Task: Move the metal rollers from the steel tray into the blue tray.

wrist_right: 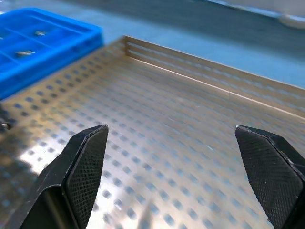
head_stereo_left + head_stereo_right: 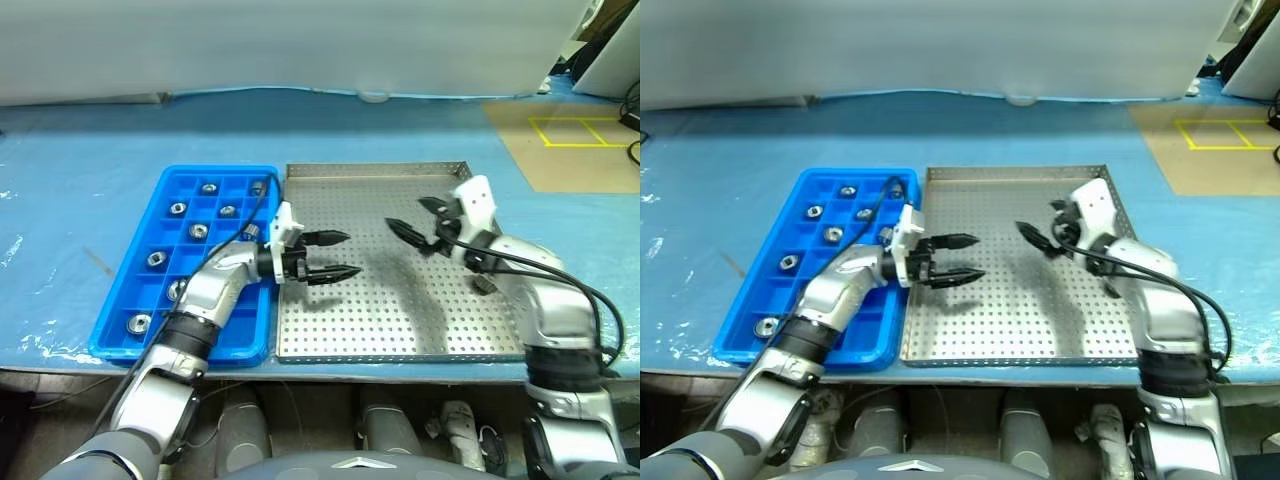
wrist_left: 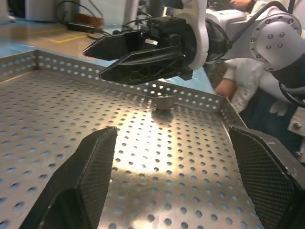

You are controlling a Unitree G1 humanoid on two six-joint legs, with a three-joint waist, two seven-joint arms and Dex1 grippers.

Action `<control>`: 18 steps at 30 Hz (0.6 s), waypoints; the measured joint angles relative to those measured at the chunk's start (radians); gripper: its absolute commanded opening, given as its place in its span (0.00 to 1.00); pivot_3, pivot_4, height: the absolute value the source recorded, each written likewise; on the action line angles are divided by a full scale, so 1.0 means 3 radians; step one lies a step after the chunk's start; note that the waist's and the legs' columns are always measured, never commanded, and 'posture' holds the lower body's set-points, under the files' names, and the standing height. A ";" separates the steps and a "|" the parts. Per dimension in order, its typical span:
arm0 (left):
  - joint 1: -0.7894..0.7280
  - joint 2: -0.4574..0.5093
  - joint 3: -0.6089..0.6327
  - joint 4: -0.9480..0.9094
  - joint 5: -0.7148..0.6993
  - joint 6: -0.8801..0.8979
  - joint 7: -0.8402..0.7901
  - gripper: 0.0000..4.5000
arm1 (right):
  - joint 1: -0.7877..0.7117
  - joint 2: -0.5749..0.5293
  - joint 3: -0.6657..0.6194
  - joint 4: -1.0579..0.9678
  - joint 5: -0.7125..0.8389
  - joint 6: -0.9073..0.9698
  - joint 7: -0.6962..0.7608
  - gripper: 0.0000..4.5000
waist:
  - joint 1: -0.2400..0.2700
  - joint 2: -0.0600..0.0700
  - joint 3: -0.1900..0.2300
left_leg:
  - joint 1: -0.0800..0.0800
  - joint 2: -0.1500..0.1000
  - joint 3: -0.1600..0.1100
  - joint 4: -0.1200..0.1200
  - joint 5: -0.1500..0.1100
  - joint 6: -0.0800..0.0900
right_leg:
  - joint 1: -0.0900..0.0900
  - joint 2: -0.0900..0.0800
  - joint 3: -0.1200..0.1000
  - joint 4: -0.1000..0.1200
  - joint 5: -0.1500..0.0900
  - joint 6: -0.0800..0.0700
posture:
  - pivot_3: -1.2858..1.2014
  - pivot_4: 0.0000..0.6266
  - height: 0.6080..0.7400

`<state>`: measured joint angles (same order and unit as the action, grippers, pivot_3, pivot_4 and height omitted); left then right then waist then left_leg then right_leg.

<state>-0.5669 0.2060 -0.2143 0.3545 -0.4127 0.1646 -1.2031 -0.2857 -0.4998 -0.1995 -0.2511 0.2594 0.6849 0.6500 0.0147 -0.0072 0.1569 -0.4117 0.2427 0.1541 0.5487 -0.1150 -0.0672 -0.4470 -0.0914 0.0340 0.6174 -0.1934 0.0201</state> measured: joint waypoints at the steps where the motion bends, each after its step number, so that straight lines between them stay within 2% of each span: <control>1: -0.0028 -0.0023 -0.0019 0.0063 0.0021 -0.0035 -0.0032 0.89 | 0.0079 -0.0035 -0.0061 -0.0036 0.0009 0.0046 -0.0039 0.99 | -0.0020 0.0000 0.0000 | 0.0006 0.0001 0.0002 0.0000 -0.0002 0.0004 | 0.0006 0.0000 0.0001 -0.0005 0.0000 0.0000 | 0.34 0.24 1.00; 3: -0.0085 -0.0084 -0.0048 0.0189 0.0093 -0.0128 -0.0100 0.89 | 0.0214 -0.0059 -0.0199 -0.0106 0.0041 0.0163 -0.0145 0.99 | -0.0059 0.0001 0.0000 | 0.0019 0.0000 0.0007 0.0000 -0.0008 0.0012 | 0.0025 -0.0002 0.0001 -0.0017 -0.0001 0.0003 | 0.34 0.24 1.00; 4: -0.0106 -0.0108 -0.0051 0.0245 0.0127 -0.0169 -0.0122 0.89 | 0.0258 -0.0081 -0.0241 -0.0130 0.0052 0.0214 -0.0188 0.99 | -0.0079 0.0002 -0.0001 | 0.0024 0.0001 0.0009 0.0000 -0.0009 0.0015 | 0.0032 -0.0002 0.0001 -0.0027 -0.0009 0.0021 | 0.33 0.24 1.00; 9: -0.0243 -0.0242 -0.0054 0.0527 0.0240 -0.0330 -0.0194 0.89 | 0.0555 -0.0193 -0.0395 -0.0163 0.0053 0.0353 -0.0370 0.99 | -0.0099 0.0002 -0.0001 | 0.0022 0.0000 0.0016 0.0010 -0.0017 0.0027 | 0.0040 -0.0006 0.0005 -0.0038 -0.0010 0.0026 | 0.33 0.24 1.00; 15: -0.0364 -0.0407 -0.0052 0.0693 0.0293 -0.0476 -0.0240 0.89 | 0.0751 -0.0205 -0.0325 0.0017 -0.0023 0.0392 -0.0513 0.99 | -0.0101 0.0002 -0.0002 | 0.0021 0.0000 0.0020 0.0010 -0.0020 0.0031 | 0.0038 -0.0007 0.0006 -0.0040 -0.0009 0.0025 | 0.34 0.24 1.00; 18: -0.0363 -0.0413 -0.0050 0.0706 0.0303 -0.0489 -0.0252 0.89 | 0.0796 -0.0170 -0.0235 0.0161 -0.0060 0.0304 -0.0574 0.84 | -0.0102 0.0003 -0.0003 | 0.0022 0.0000 0.0023 0.0009 -0.0021 0.0032 | 0.0036 -0.0008 0.0006 -0.0041 -0.0009 0.0025 | 0.34 0.24 1.00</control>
<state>-0.6758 0.0821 -0.2293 0.5664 -0.3219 0.0179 -1.2786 -0.0468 -0.5508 -0.2701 -0.2027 0.2412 0.7760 0.4777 -0.0159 -0.0064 0.1561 -0.4052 0.2427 0.1611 0.5513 -0.1212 -0.0576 -0.4361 -0.0938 0.0359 0.6052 -0.1961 0.0276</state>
